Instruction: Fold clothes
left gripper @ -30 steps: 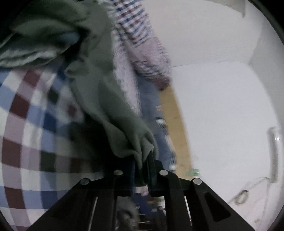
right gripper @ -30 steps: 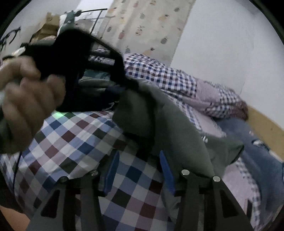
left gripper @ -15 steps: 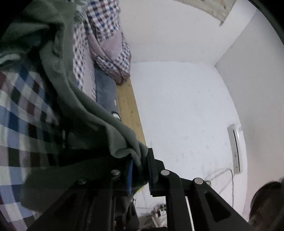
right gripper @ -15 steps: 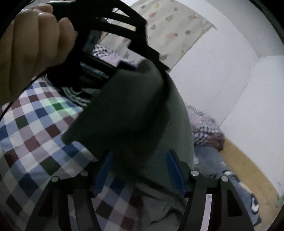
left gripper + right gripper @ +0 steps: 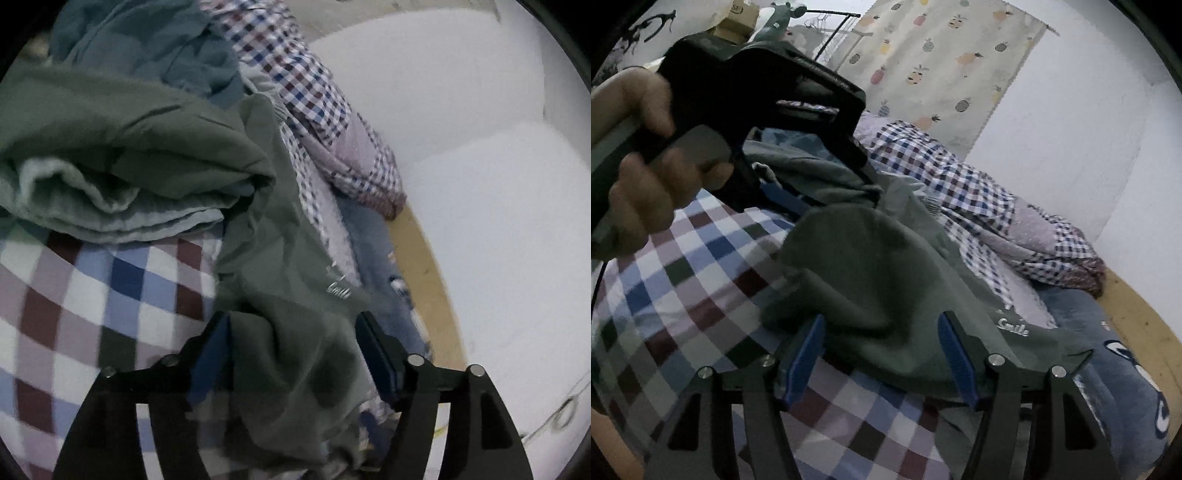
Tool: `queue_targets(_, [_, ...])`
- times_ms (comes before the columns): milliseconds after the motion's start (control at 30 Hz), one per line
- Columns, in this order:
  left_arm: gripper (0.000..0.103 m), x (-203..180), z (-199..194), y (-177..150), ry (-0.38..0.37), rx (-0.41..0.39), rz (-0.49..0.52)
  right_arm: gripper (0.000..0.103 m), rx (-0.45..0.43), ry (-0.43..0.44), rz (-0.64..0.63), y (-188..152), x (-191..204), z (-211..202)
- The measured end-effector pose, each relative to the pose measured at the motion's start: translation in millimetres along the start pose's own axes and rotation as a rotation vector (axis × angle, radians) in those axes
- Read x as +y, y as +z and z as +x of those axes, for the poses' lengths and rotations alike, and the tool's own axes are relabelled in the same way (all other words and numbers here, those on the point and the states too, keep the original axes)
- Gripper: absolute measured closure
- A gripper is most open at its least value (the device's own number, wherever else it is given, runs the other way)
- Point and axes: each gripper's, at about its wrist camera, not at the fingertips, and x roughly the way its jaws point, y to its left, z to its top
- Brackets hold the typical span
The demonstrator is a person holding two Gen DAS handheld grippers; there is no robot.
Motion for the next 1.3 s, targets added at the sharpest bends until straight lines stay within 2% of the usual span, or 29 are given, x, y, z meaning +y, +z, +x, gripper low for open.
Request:
queue_targets(133, [0.028,-10,-19,-17,0.126,0.031,0.147,0.036,0.0,0.031,0.035,6,-1,5])
queue_targets(233, [0.028,-12,-31,-38,0.182,0.025,0.272,0.036,-0.004,0.04,0.105,12,-9,6])
queue_targets(333, [0.028,-13,-35,-58,0.168,0.079,0.379,0.036,0.011,0.067,0.208,14,-25,15])
queue_targets(400, [0.028,-20,-37,-77,0.182,0.108,0.493,0.036,0.03,0.094,0.286,13,-38,23])
queue_targets(467, [0.028,-28,-40,-91,0.194,0.123,0.592,0.036,0.057,0.123,0.358,10,-50,31])
queue_targets(533, [0.028,-33,-39,-98,0.199,0.125,0.64,0.036,0.085,0.137,0.398,6,-57,36])
queue_targets(733, [0.029,-39,-13,-104,0.208,0.159,0.68,0.036,0.114,0.125,0.411,-2,-65,39])
queue_targets(867, [0.042,-42,6,-107,0.217,0.188,0.696,0.036,0.117,0.102,0.402,-5,-71,38])
queue_targets(933, [0.046,-39,10,-110,0.237,0.206,0.704,0.036,0.116,0.096,0.414,-5,-76,37])
queue_targets(1033, [0.046,-39,13,-111,0.251,0.192,0.714,0.036,0.107,0.089,0.429,-4,-82,33])
queue_targets(1167, [0.048,-46,16,-111,0.223,0.17,0.717,0.036,0.092,0.071,0.435,-5,-89,27])
queue_targets(1200, [0.051,-47,18,-113,0.227,0.172,0.73,0.036,0.092,0.06,0.434,-6,-91,26])
queue_targets(1267, [0.074,-48,25,-117,0.255,0.18,0.748,0.036,0.092,0.039,0.44,-7,-97,24])
queue_targets(1300, [0.08,-48,28,-118,0.275,0.185,0.755,0.035,0.09,0.029,0.448,-9,-100,22])
